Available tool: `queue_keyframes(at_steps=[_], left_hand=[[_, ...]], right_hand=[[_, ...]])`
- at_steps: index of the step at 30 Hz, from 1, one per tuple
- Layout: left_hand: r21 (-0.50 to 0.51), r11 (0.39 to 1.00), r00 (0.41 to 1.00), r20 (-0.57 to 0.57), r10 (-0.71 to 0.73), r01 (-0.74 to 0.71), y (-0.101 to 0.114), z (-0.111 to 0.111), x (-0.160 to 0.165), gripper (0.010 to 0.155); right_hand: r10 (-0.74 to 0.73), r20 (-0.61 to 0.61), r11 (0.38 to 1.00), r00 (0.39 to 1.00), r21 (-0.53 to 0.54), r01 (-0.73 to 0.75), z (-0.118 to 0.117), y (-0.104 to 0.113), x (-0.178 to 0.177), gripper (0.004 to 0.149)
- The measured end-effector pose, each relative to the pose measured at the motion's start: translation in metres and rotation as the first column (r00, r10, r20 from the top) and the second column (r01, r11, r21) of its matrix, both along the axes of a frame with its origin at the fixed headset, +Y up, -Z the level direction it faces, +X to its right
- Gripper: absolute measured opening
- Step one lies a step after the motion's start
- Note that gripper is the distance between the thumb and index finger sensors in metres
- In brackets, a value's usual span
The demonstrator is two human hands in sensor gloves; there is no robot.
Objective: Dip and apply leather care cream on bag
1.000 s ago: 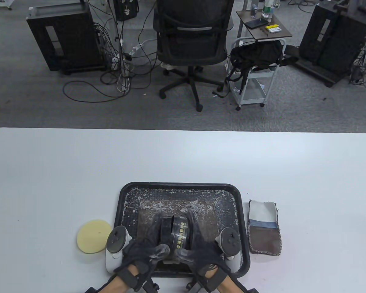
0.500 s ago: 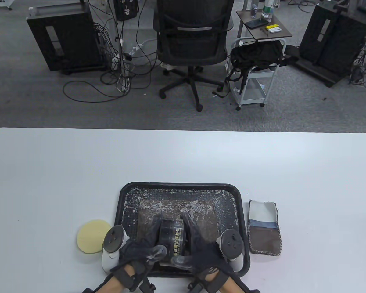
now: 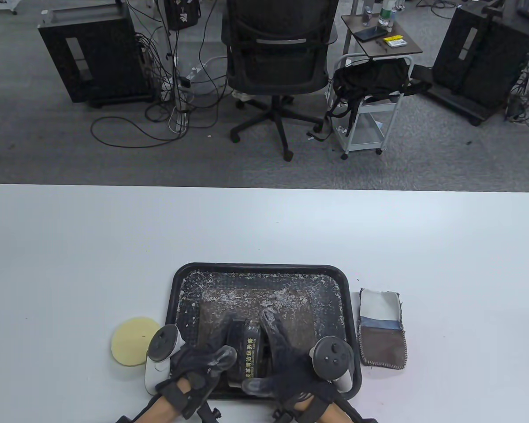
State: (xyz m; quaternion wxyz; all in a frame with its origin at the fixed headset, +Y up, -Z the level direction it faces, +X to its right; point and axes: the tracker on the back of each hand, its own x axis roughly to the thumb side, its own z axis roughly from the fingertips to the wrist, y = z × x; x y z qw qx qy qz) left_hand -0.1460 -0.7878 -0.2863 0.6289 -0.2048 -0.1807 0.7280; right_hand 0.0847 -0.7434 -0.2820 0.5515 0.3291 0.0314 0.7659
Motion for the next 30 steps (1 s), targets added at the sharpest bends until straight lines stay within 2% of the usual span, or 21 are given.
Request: queue_keyframes(at_steps=[9, 12, 18, 20, 22, 24, 25, 27, 28, 30], left_hand=[[-0.128, 0.992, 0.999, 0.037, 0.022, -0.017, -0.009, 0.000, -0.002, 0.106], [-0.214, 0.975, 0.994, 0.077, 0.073, -0.055, -0.013, 0.000, -0.003, 0.107], [-0.223, 0.973, 0.990, 0.109, 0.084, -0.058, -0.014, 0.001, -0.004, 0.108], [-0.215, 0.975, 0.990, 0.114, 0.084, -0.058, -0.014, 0.001, -0.004, 0.108], [-0.147, 0.987, 0.991, 0.111, 0.075, -0.058, -0.012, 0.001, -0.003, 0.108], [-0.040, 0.999, 0.996, 0.084, 0.003, 0.001, -0.006, 0.000, -0.003, 0.109], [0.036, 0.999, 0.997, 0.066, -0.036, 0.033, -0.001, -0.001, -0.003, 0.109], [0.160, 0.982, 0.994, 0.029, -0.107, 0.101, 0.006, -0.001, -0.003, 0.109], [0.245, 0.960, 0.990, 0.000, -0.138, 0.134, 0.011, -0.001, -0.003, 0.109], [0.337, 0.923, 0.982, -0.049, -0.181, 0.187, 0.017, 0.000, -0.002, 0.110]], right_hand=[[0.081, -0.013, 0.994, 0.997, 0.078, -0.079, 0.003, 0.003, -0.005, 0.113], [0.171, 0.001, 0.968, 0.985, 0.189, -0.168, 0.009, 0.010, -0.009, 0.113], [0.195, 0.015, 0.950, 0.981, 0.247, -0.193, 0.013, 0.012, -0.012, 0.113], [0.182, 0.020, 0.958, 0.983, 0.222, -0.181, 0.012, 0.010, -0.012, 0.113], [0.119, 0.023, 0.983, 0.993, 0.134, -0.121, 0.006, 0.003, -0.009, 0.112], [0.008, 0.009, 1.000, 1.000, -0.021, -0.008, 0.001, -0.005, -0.007, 0.111], [-0.049, 0.015, 0.993, 0.999, -0.105, 0.050, -0.001, -0.010, -0.005, 0.111], [-0.124, 0.021, 0.971, 0.992, -0.206, 0.125, -0.004, -0.016, -0.004, 0.111], [-0.165, 0.034, 0.951, 0.986, -0.260, 0.168, -0.005, -0.019, -0.003, 0.111], [-0.224, 0.058, 0.909, 0.973, -0.349, 0.230, -0.005, -0.023, -0.003, 0.110]])
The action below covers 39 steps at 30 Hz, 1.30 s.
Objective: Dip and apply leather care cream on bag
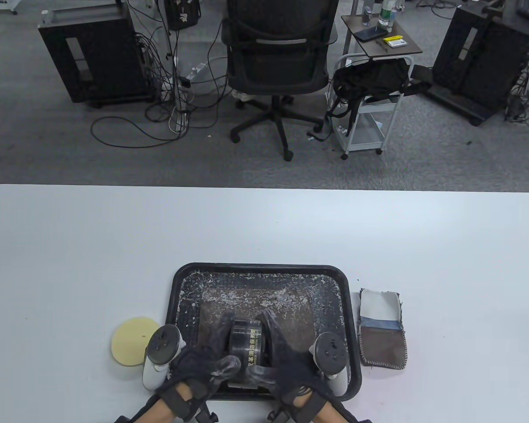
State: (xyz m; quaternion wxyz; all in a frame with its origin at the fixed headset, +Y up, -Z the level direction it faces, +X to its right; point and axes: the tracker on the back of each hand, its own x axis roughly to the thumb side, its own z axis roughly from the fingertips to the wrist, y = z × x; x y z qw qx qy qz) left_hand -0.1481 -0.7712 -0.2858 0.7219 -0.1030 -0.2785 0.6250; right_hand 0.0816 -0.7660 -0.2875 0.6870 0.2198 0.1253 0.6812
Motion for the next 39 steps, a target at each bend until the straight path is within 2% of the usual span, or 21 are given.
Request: queue_keyframes(at_steps=[6, 9, 12, 13, 14, 15, 18, 21, 23, 26, 31, 39], left_hand=[[0.178, 0.981, 0.997, -0.003, -0.078, 0.078, 0.012, 0.005, 0.003, 0.110], [0.149, 0.987, 0.997, 0.037, -0.071, 0.065, 0.012, 0.005, 0.005, 0.110], [-0.007, 0.999, 0.997, 0.066, 0.042, -0.042, 0.007, 0.004, 0.004, 0.111], [-0.095, 0.989, 0.990, 0.066, 0.121, -0.114, 0.002, 0.003, 0.003, 0.111], [-0.142, 0.977, 0.984, 0.065, 0.168, -0.158, -0.001, 0.003, 0.002, 0.110], [-0.216, 0.956, 0.976, 0.050, 0.213, -0.198, -0.006, 0.003, 0.001, 0.110], [-0.382, 0.882, 0.943, 0.068, 0.325, -0.276, -0.017, 0.003, 0.004, 0.109], [-0.426, 0.857, 0.921, 0.120, 0.372, -0.290, -0.020, 0.005, 0.010, 0.112], [-0.421, 0.857, 0.920, 0.114, 0.376, -0.298, -0.019, 0.005, 0.009, 0.110], [-0.369, 0.888, 0.935, 0.114, 0.336, -0.274, -0.015, 0.005, 0.007, 0.110], [-0.194, 0.959, 0.973, 0.058, 0.221, -0.206, -0.002, 0.005, 0.003, 0.111], [-0.125, 0.975, 0.983, 0.003, 0.183, -0.181, 0.004, 0.008, 0.001, 0.112]], right_hand=[[-0.116, -0.055, 0.967, 0.992, -0.233, 0.100, 0.001, -0.010, 0.002, 0.110], [-0.148, -0.058, 0.961, 0.987, -0.243, 0.130, 0.000, -0.011, 0.004, 0.110], [-0.056, 0.011, 0.993, 0.998, -0.103, 0.057, 0.000, 0.000, 0.007, 0.110], [0.020, 0.057, 0.999, 0.998, 0.025, -0.022, 0.001, 0.008, 0.008, 0.110], [0.061, 0.082, 0.993, 0.995, 0.101, -0.069, 0.002, 0.013, 0.008, 0.111], [0.118, 0.106, 0.972, 0.987, 0.192, -0.137, 0.004, 0.020, 0.008, 0.110], [0.213, 0.135, 0.894, 0.968, 0.371, -0.249, 0.013, 0.032, 0.004, 0.111], [0.267, 0.145, 0.834, 0.953, 0.461, -0.303, 0.019, 0.036, -0.003, 0.111], [0.256, 0.146, 0.837, 0.955, 0.461, -0.295, 0.020, 0.036, -0.003, 0.111], [0.233, 0.122, 0.862, 0.965, 0.433, -0.264, 0.019, 0.034, -0.003, 0.111], [0.114, 0.049, 0.958, 0.992, 0.259, -0.122, 0.014, 0.025, -0.001, 0.110], [0.102, 0.022, 0.982, 0.995, 0.154, -0.104, 0.010, 0.019, 0.001, 0.112]])
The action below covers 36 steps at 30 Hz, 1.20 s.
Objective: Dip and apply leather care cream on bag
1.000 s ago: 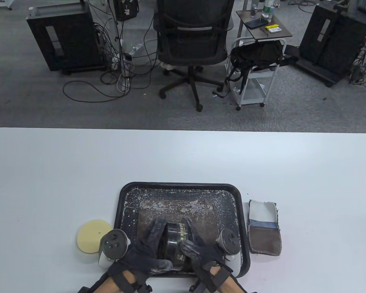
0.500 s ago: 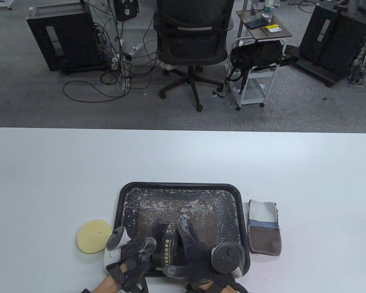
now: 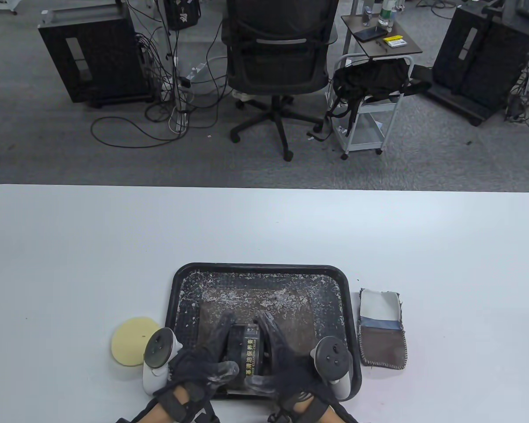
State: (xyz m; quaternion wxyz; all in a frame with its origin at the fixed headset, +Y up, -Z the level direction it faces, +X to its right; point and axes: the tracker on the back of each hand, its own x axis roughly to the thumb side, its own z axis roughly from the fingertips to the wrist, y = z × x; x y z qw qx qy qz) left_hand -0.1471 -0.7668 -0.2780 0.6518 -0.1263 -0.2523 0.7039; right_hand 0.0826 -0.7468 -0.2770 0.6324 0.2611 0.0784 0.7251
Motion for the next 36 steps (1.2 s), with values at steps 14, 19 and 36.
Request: queue_keyframes(at_steps=[14, 19, 36], left_hand=[[-0.017, 1.000, 0.996, -0.083, -0.019, 0.018, 0.004, -0.005, -0.005, 0.110], [0.120, 0.974, 0.956, -0.245, -0.160, 0.193, 0.023, -0.009, -0.027, 0.108], [-0.189, 0.636, 0.279, -0.780, -0.560, 0.749, 0.064, -0.020, -0.216, 0.105]], right_hand=[[-0.039, -0.013, 0.996, 0.999, -0.077, 0.037, -0.002, -0.006, -0.003, 0.111], [-0.044, 0.011, 0.997, 0.999, -0.065, 0.044, -0.003, -0.007, 0.001, 0.103], [-0.028, 0.075, 1.000, 0.997, -0.006, 0.028, -0.004, -0.004, 0.015, 0.096]])
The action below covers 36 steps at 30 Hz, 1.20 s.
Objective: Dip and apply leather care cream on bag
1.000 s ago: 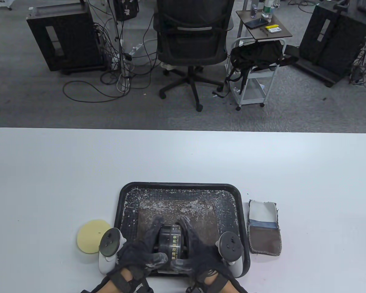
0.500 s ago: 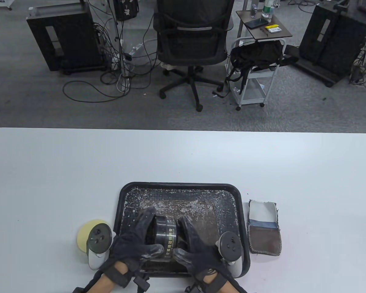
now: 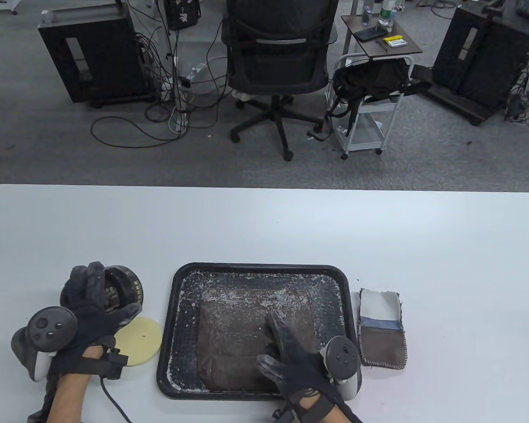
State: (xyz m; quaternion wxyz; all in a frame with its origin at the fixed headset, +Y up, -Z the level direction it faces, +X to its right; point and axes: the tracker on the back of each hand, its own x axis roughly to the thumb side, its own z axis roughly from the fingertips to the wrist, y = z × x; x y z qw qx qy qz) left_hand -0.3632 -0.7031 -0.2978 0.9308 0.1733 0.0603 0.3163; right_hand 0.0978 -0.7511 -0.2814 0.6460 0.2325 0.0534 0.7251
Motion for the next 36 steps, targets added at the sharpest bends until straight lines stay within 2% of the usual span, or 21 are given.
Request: queue_keyframes(at_steps=[3, 4, 7, 11, 16, 20, 25, 29, 32, 34, 36], left_hand=[[-0.080, 0.995, 0.995, -0.071, -0.071, 0.065, -0.007, -0.003, -0.015, 0.105], [-0.138, 0.987, 0.991, -0.096, -0.096, 0.082, -0.012, -0.005, -0.022, 0.105], [-0.263, 0.960, 0.982, -0.128, -0.137, 0.099, -0.027, -0.011, -0.032, 0.105], [-0.356, 0.930, 0.979, -0.139, -0.146, 0.088, -0.044, -0.020, -0.040, 0.105], [-0.394, 0.916, 0.976, -0.160, -0.145, 0.071, -0.058, -0.028, -0.040, 0.105], [-0.426, 0.901, 0.979, -0.135, -0.150, 0.079, -0.067, -0.035, -0.037, 0.103], [-0.460, 0.885, 0.984, -0.117, -0.137, 0.068, -0.070, -0.037, -0.037, 0.100], [-0.426, 0.903, 0.990, -0.097, -0.106, 0.055, -0.066, -0.035, -0.035, 0.097], [-0.336, 0.941, 0.995, -0.074, -0.071, 0.042, -0.052, -0.031, -0.028, 0.094], [-0.269, 0.961, 0.995, -0.051, -0.089, 0.072, -0.037, -0.026, -0.016, 0.092], [-0.196, 0.971, 0.990, -0.002, -0.139, 0.136, -0.021, -0.019, 0.002, 0.091]], right_hand=[[0.003, 0.001, 1.000, 1.000, 0.004, -0.003, 0.000, 0.000, 0.001, 0.096], [0.005, 0.001, 1.000, 1.000, 0.006, -0.005, 0.000, 0.000, 0.001, 0.095], [0.014, 0.002, 1.000, 1.000, 0.011, -0.014, 0.000, 0.000, 0.002, 0.095], [0.015, 0.003, 1.000, 1.000, 0.009, -0.015, 0.000, 0.000, 0.002, 0.095], [0.008, 0.004, 1.000, 1.000, -0.007, -0.008, -0.001, -0.001, 0.002, 0.095], [0.012, 0.001, 1.000, 1.000, -0.009, -0.012, -0.001, -0.001, 0.002, 0.094], [0.017, 0.006, 1.000, 1.000, -0.004, -0.017, -0.002, -0.001, 0.003, 0.095], [0.059, 0.034, 0.997, 0.998, 0.040, -0.061, -0.003, 0.004, 0.008, 0.094], [0.141, 0.099, 0.983, 0.985, 0.108, -0.151, -0.004, 0.012, 0.017, 0.093], [0.226, 0.149, 0.954, 0.963, 0.164, -0.249, -0.005, 0.019, 0.023, 0.093], [0.343, 0.213, 0.897, 0.915, 0.216, -0.387, -0.005, 0.025, 0.031, 0.093]])
